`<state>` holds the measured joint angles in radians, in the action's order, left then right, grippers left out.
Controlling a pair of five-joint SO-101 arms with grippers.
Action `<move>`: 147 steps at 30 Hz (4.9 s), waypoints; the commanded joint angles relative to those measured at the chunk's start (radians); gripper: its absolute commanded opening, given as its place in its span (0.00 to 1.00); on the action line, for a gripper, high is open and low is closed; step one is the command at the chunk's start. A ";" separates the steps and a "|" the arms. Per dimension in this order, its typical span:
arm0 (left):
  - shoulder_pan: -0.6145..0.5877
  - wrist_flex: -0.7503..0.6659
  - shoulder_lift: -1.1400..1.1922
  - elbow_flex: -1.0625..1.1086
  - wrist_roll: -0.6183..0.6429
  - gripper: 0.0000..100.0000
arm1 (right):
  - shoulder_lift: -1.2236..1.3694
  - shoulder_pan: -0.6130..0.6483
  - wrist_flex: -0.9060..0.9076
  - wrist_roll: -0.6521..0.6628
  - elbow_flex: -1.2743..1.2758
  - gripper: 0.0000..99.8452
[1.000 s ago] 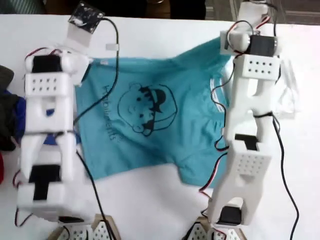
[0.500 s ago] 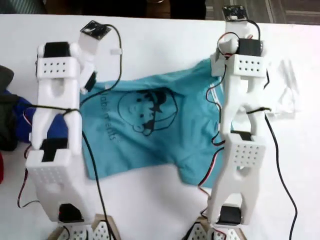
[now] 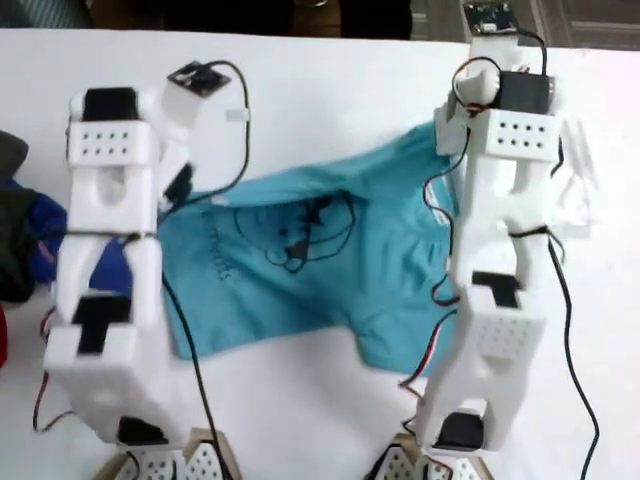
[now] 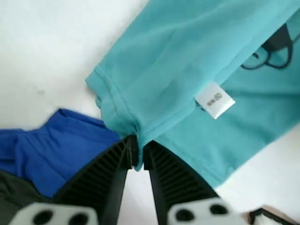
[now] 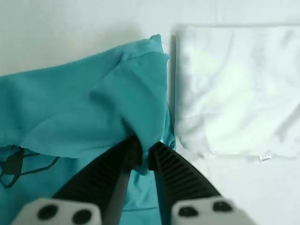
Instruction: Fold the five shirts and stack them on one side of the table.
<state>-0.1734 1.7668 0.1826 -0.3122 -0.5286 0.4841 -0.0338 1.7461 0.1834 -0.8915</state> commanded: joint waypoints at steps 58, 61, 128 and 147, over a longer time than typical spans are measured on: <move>0.071 -0.559 -0.595 1.250 0.011 0.03 | -1.029 -0.145 -0.114 0.344 1.510 0.02; 0.072 -0.563 -0.595 1.251 0.011 0.03 | -1.023 -0.143 -0.176 0.344 1.587 0.02; 0.021 -0.315 -0.244 0.823 -0.032 0.03 | -0.183 0.018 -0.567 0.149 0.977 0.02; -0.281 -0.387 -0.170 0.616 -0.089 0.03 | -0.627 0.027 -0.401 0.147 1.109 0.02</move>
<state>-0.3943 1.5198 -0.0061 0.2800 -0.6038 -0.0928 -0.0138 1.3779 0.3414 0.1703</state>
